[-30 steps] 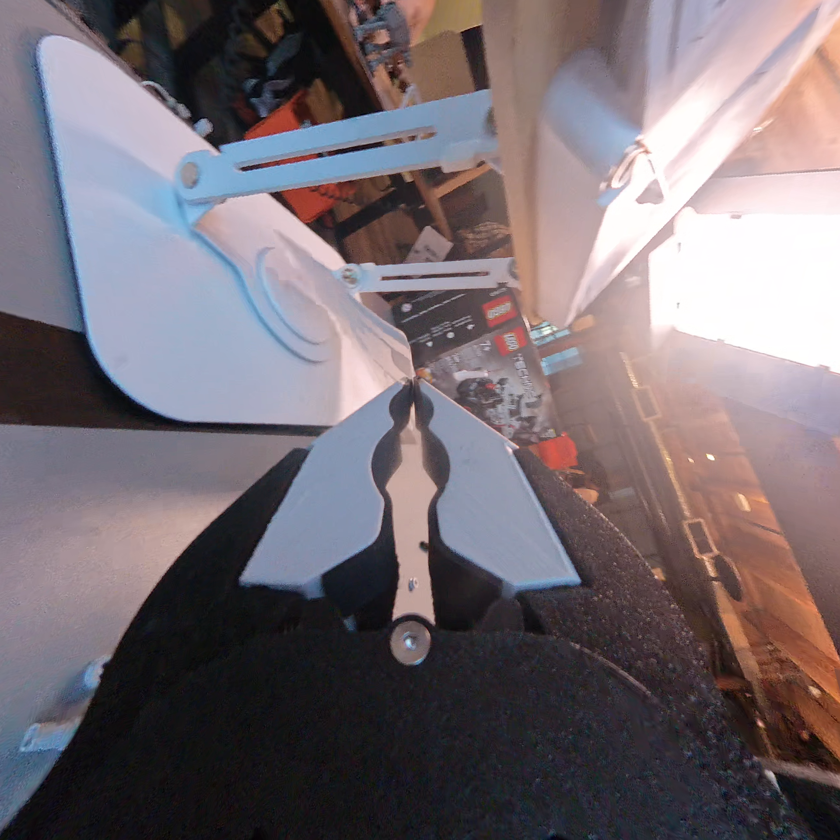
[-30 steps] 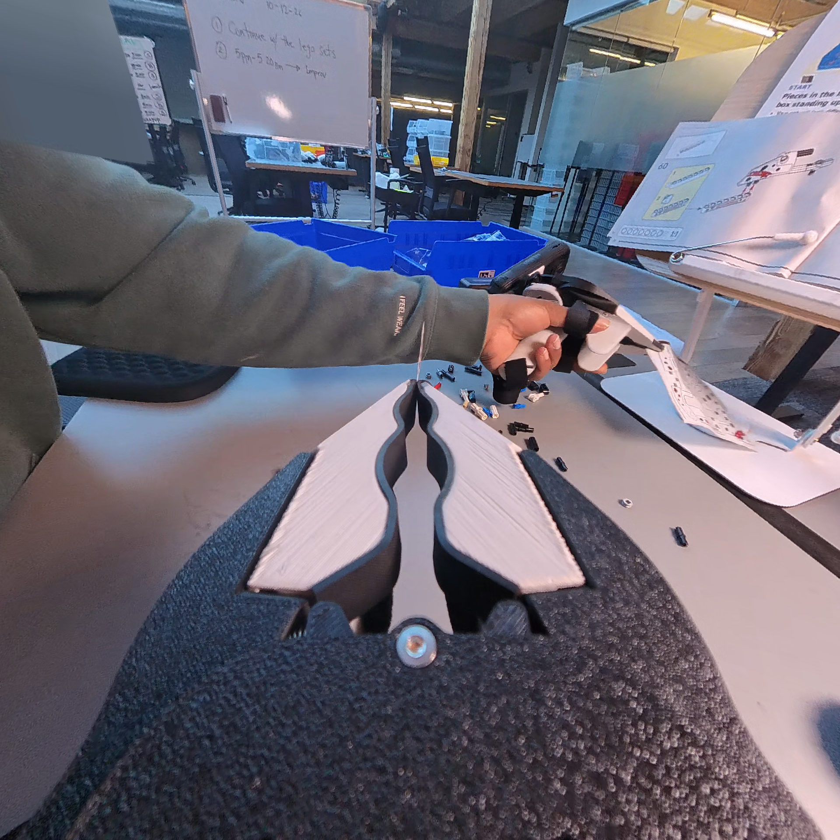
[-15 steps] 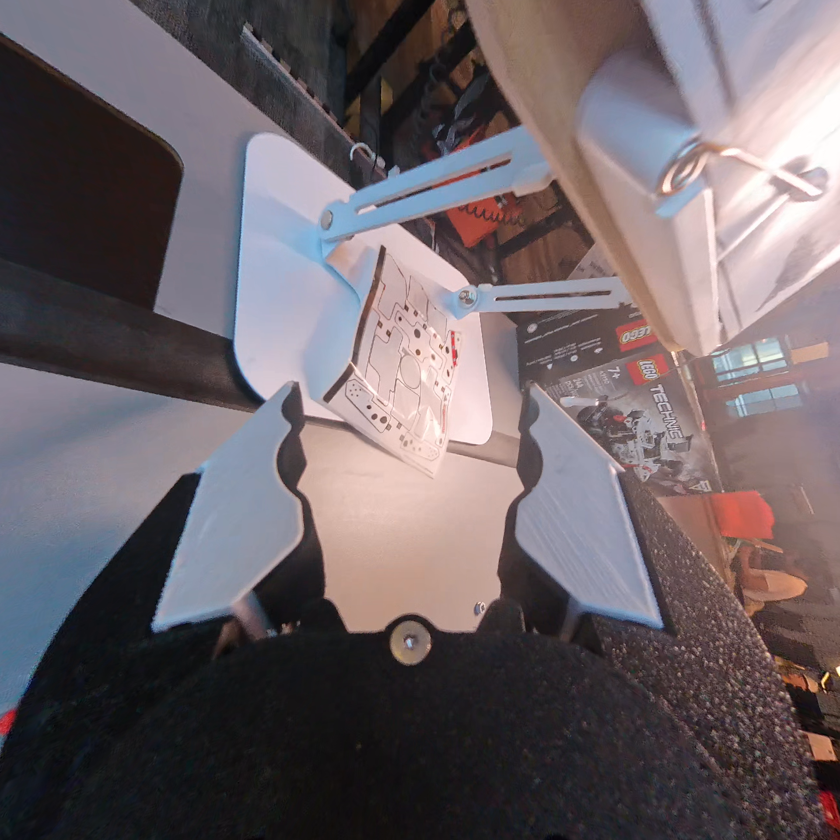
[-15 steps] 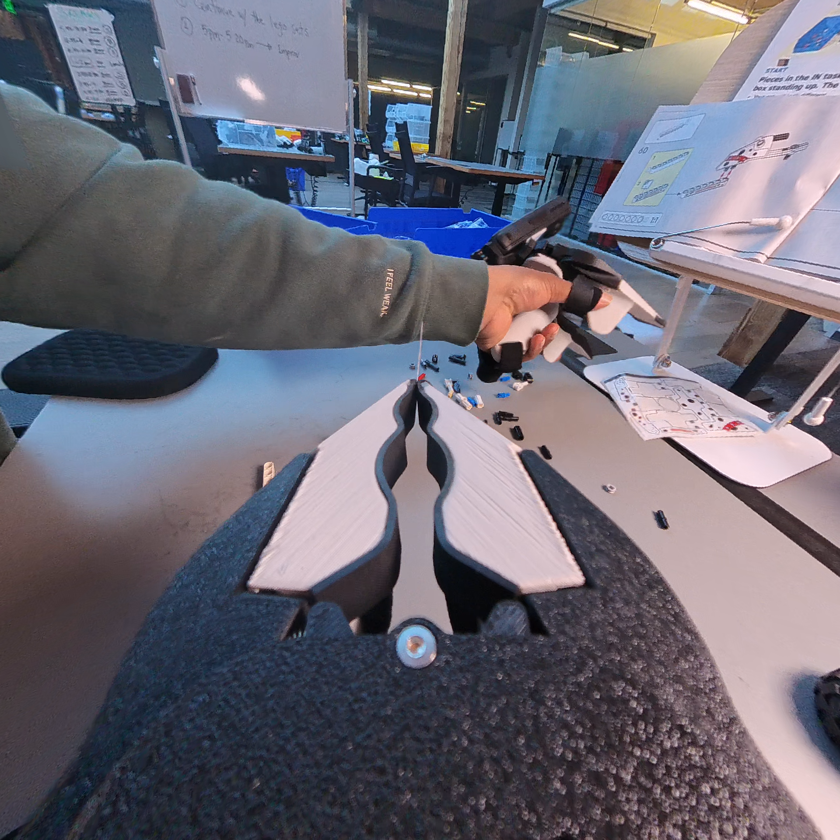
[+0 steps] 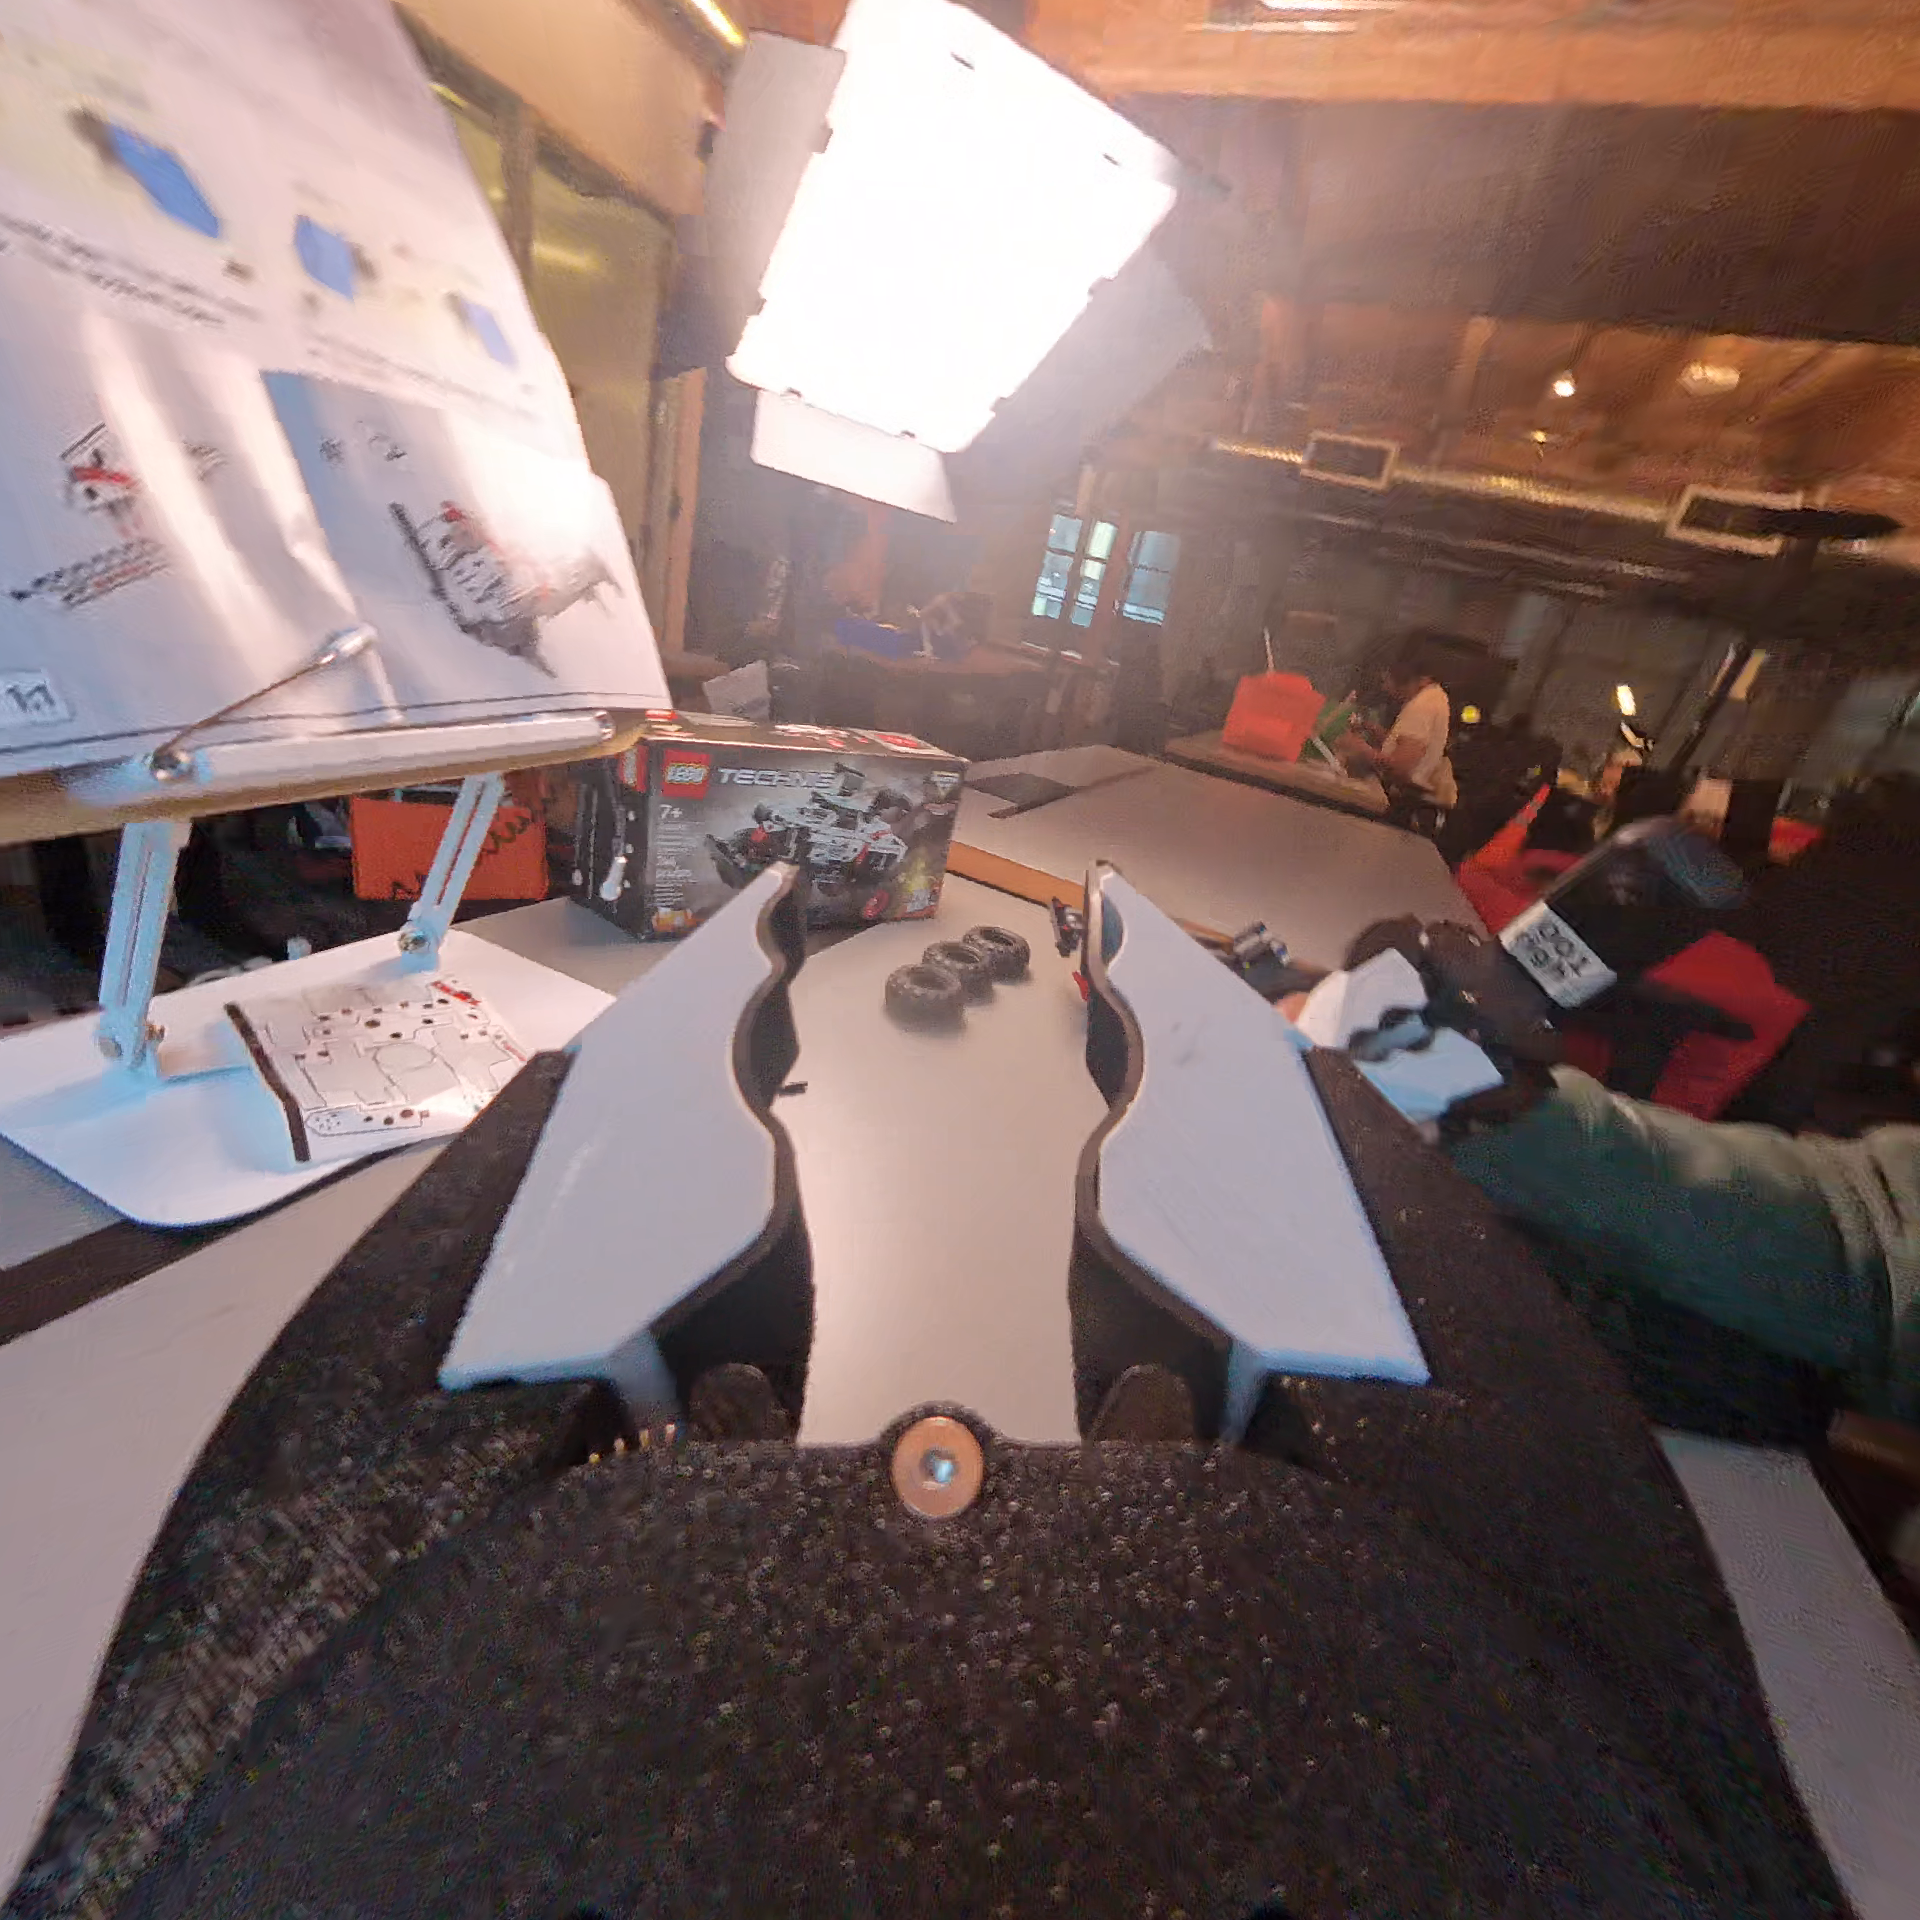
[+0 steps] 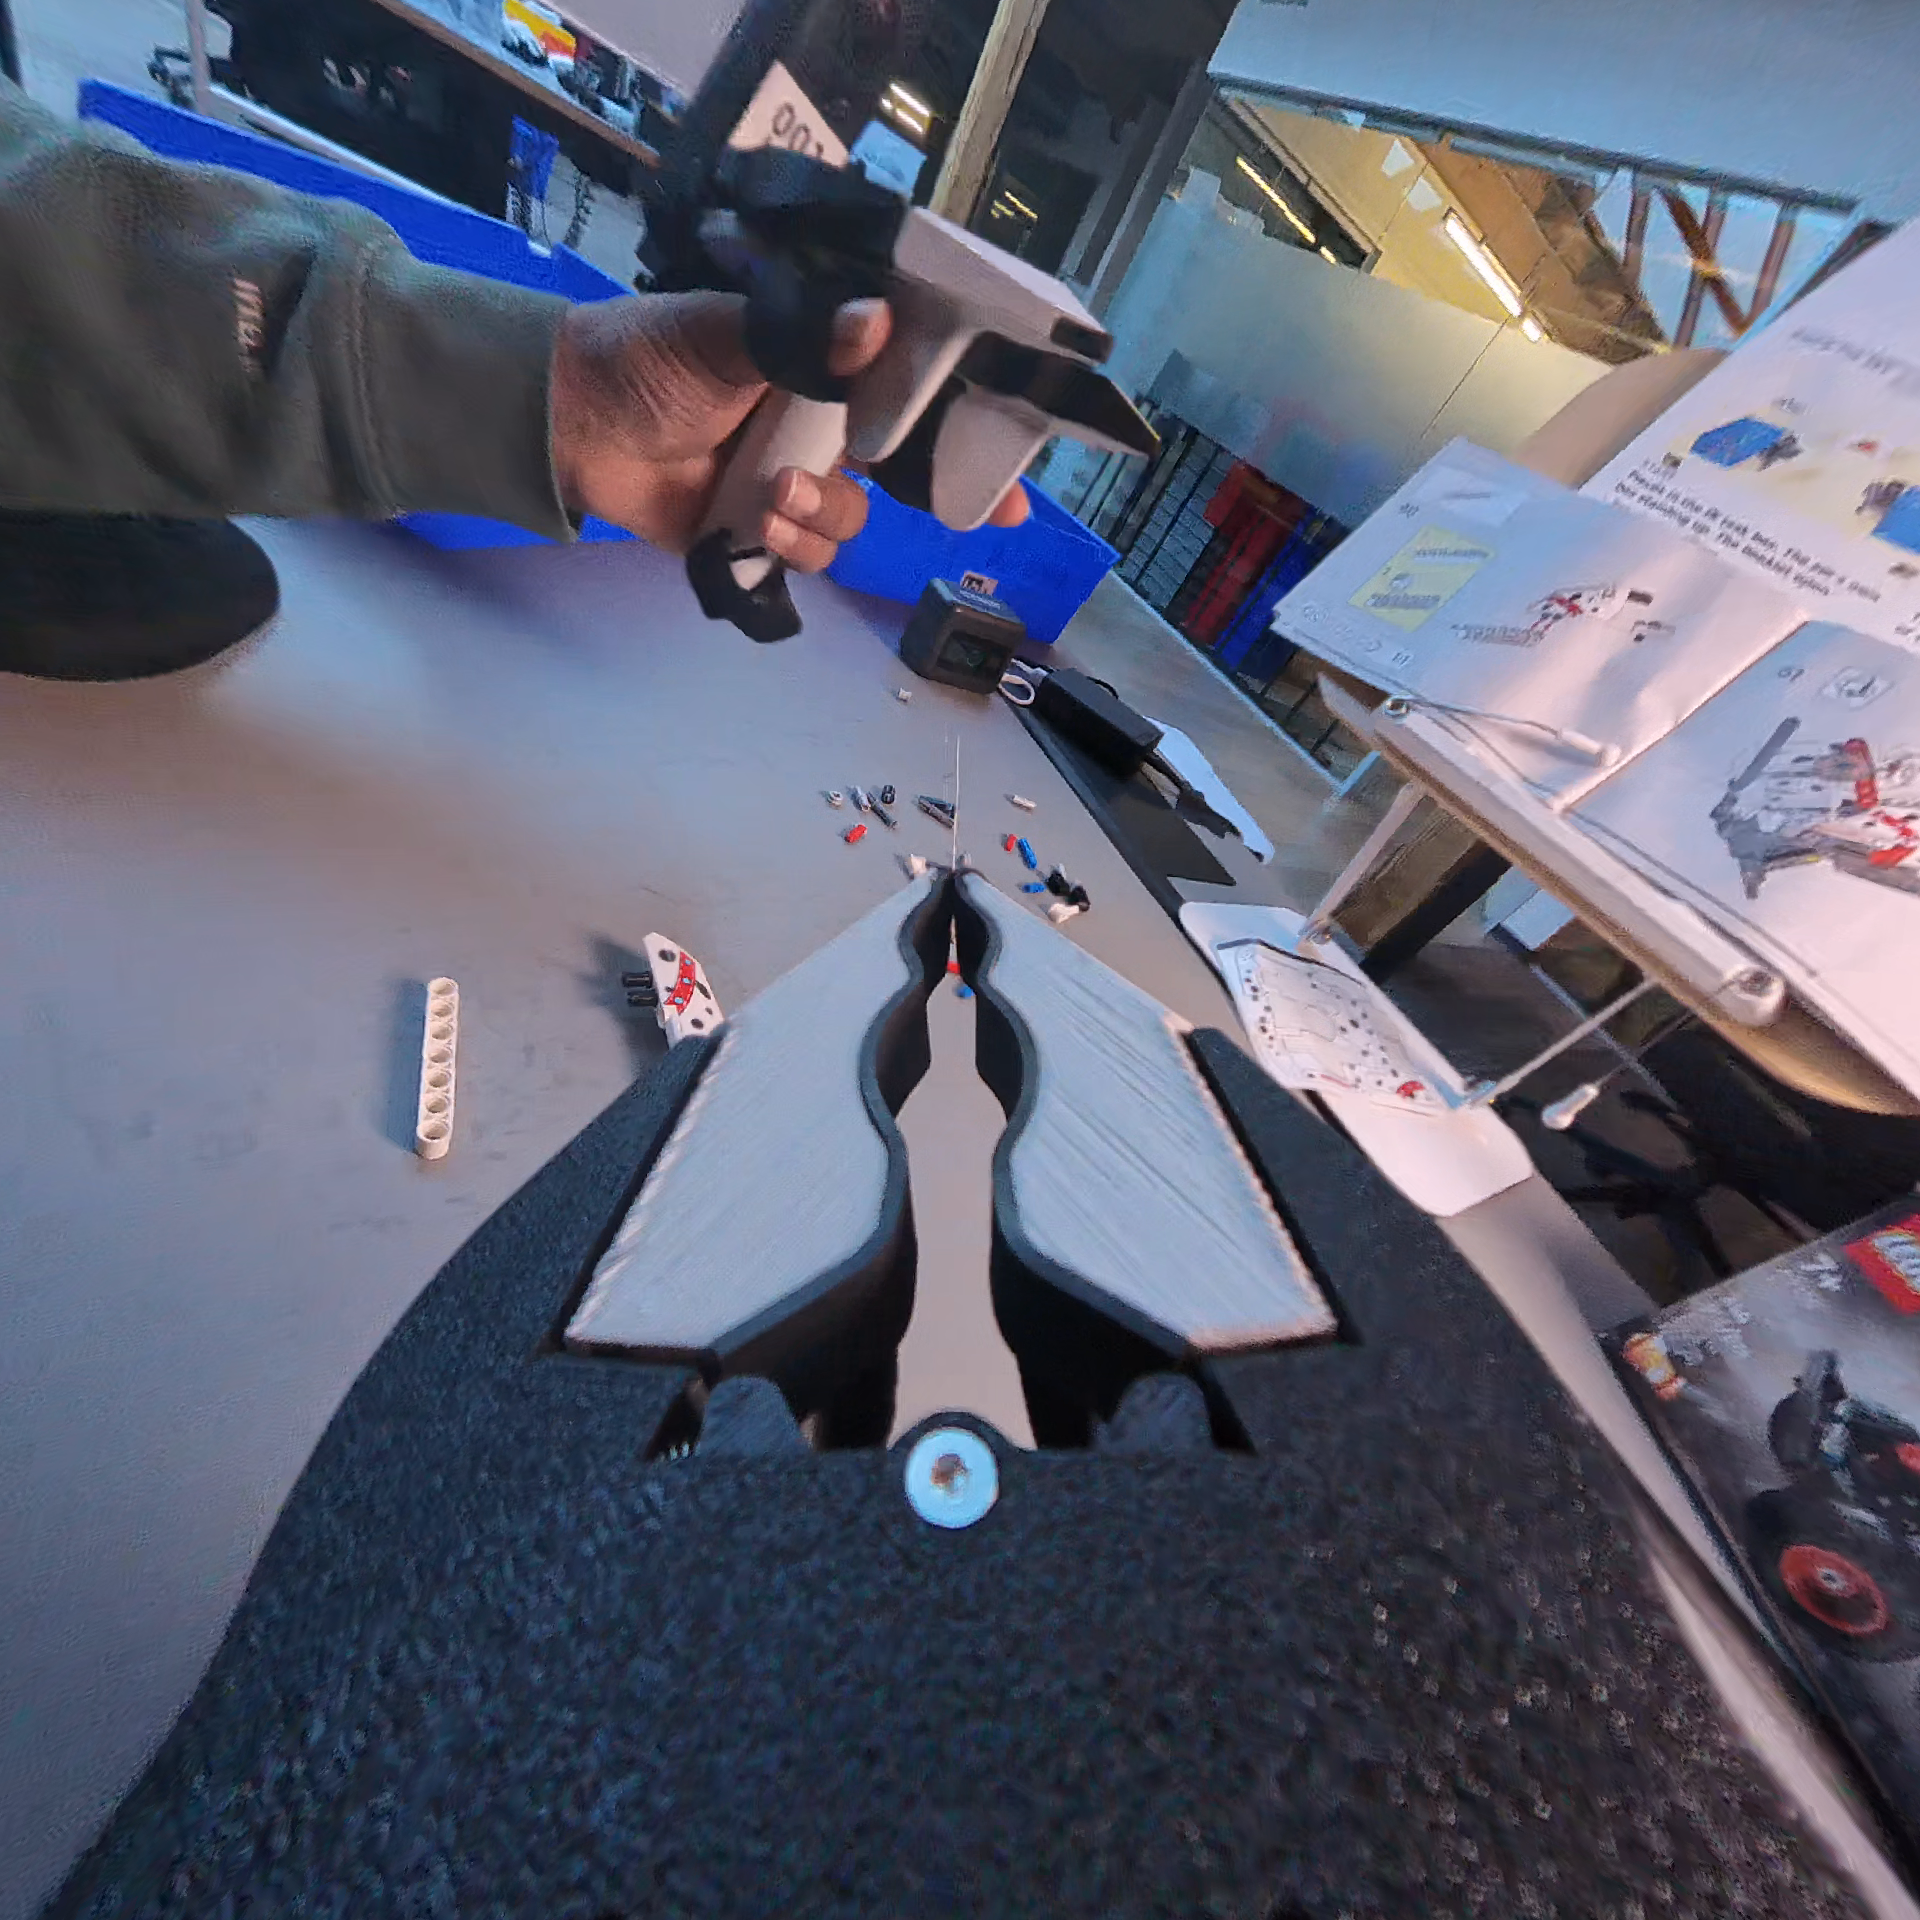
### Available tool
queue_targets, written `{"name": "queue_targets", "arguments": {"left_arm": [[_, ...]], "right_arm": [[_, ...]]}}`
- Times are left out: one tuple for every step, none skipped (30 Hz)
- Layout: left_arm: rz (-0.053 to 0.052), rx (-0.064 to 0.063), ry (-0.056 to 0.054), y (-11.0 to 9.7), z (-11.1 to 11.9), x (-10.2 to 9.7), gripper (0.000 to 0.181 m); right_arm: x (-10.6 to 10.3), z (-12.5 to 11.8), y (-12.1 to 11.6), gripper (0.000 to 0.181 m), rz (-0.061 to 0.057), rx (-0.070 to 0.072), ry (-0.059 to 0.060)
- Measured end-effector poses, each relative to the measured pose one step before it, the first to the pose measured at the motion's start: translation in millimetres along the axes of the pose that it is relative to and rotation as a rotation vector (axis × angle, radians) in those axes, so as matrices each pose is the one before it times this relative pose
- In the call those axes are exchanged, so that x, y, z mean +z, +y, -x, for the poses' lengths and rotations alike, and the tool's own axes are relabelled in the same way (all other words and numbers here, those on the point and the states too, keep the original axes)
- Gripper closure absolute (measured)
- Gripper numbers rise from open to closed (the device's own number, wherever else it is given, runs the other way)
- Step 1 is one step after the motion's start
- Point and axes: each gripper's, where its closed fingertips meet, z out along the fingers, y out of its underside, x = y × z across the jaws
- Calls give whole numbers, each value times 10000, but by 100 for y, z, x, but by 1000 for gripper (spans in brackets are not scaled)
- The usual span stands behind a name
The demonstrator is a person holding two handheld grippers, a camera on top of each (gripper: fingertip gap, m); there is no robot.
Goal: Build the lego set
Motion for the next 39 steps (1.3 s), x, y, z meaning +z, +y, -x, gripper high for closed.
{"name": "queue_targets", "arguments": {"left_arm": [[168, 460, 262, 299, -1498, -864, 132], [195, 232, 209, 446, -1293, -717, 133], [172, 65, 129, 559, -1048, -557, 133], [98, -51, 114, 584, -876, -434, 132], [28, -165, 198, 588, -856, -333, 132], [-5, -274, 322, 596, -873, -201, 132], [26, -356, 341, 652, -734, -83, 132], [85, -365, 271, 736, -476, 34, 132], [105, -244, 287, 720, -382, 115, 132], [90, -208, 370, 622, -440, 170, 133], [63, -264, 446, 454, -484, 229, 134], [95, -321, 457, 415, -466, 258, 133], [189, -327, 410, 490, -409, 284, 133], [220, -237, 257, 515, -235, 293, 133], [222, -120, 125, 545, -90, 278, 133], [151, -76, 116, 464, -135, 238, 134], [22, -144, 108, 238, -152, 217, 137], [7, -221, -20, 198, 48, 218, 142], [74, -264, -179, 245, 329, 208, 146], [61, -218, -101, 218, 190, 169, 147], [-6, -244, -31, 89, 72, 113, 151], [-61, -312, 24, -23, 29, 49, 155], [-151, -367, 99, -141, -21, 3, 156], [-194, -495, 78, -200, 89, -32, 160], [-156, -640, 18, -139, 280, -51, 162], [-157, -687, 46, -105, 312, -51, 163], [-225, -621, 182, -187, 106, -79, 164], [-204, -599, 174, -139, 90, -78, 167], [-101, -505, 56, -15, 207, -20, 167], [-66, -324, 82, 25, 106, -2, 168], [-53, -249, 87, 27, 40, 18, 170], [-56, -192, 111, -7, -48, 19, 170], [4, -134, 52, 59, -7, 33, 171], [72, -49, -86, 145, 158, 37, 171], [30, -8, -3, 81, -10, 37, 171], [7, -60, 50, 35, -89, 46, 171], [15, -36, -24, 59, 11, 38, 171], [9, 42, -83, 30, 80, 16, 172], [11, 51, -110, 21, 118, 8, 173]], "right_arm": [[147, 338, -215, 181, -44, -437, 101], [123, 367, -272, 181, -30, -501, 95], [80, 278, -380, 181, -72, -600, 189], [63, 337, -438, 181, -80, -652, 171], [36, 297, -524, 181, -99, -688, 204], [19, 196, -623, 181, -108, -768, 283], [39, 291, -615, 181, -62, -817, 209], [61, 282, -514, 181, -7, -765, 185], [63, 262, -476, 181, -29, -671, 179], [56, 247, -452, 181, -56, -617, 147], [58, 230, -348, 181, -27, -554, 105], [40, 92, -259, 181, -21, -427, 143], [12, -9, -186, 181, -37, -288, 154], [-4, 16, -76, 181, -16, -170, 89], [-5, -13, 20, 181, 16, -96, 75], [-17, -36, 34, 181, -15, -71, 73], [2, 16, 44, 181, -8, -42, 24], [15, -1, 29, 181, -10, -28, 39], [22, 23, -2, 181, -21, -39, 27], [46, 116, 39, 181, 3, -14, -40], [58, 115, 66, 181, 8, -6, -15], [75, 183, 104, 181, 17, -26, -39], [66, 214, 130, 181, 27, -23, -55], [69, 194, 125, 181, 25, -14, -36], [59, 187, 110, 181, 30, -22, -39], [58, 151, 82, 181, 24, -22, -32], [47, 104, 55, 181, 20, -12, -21], [48, 102, 35, 181, 20, -26, -23], [36, 79, 9, 181, 10, -35, -10], [31, 81, -18, 181, 6, -33, -15], [29, 103, -24, 181, 10, -26, -25], [40, 120, -24, 181, 11, -22, -41], [41, 91, -18, 181, 8, -16, -20], [33, 77, -17, 181, 8, -1, -25], [49, 151, 32, 181, 24, -6, -69], [35, 102, 57, 181, 29, 3, -34], [10, 89, 63, 181, 21, -3, -33], [14, 83, 48, 181, 17, -9, -30], [-2, 46, 5, 181, 2, 8, -22]]}}
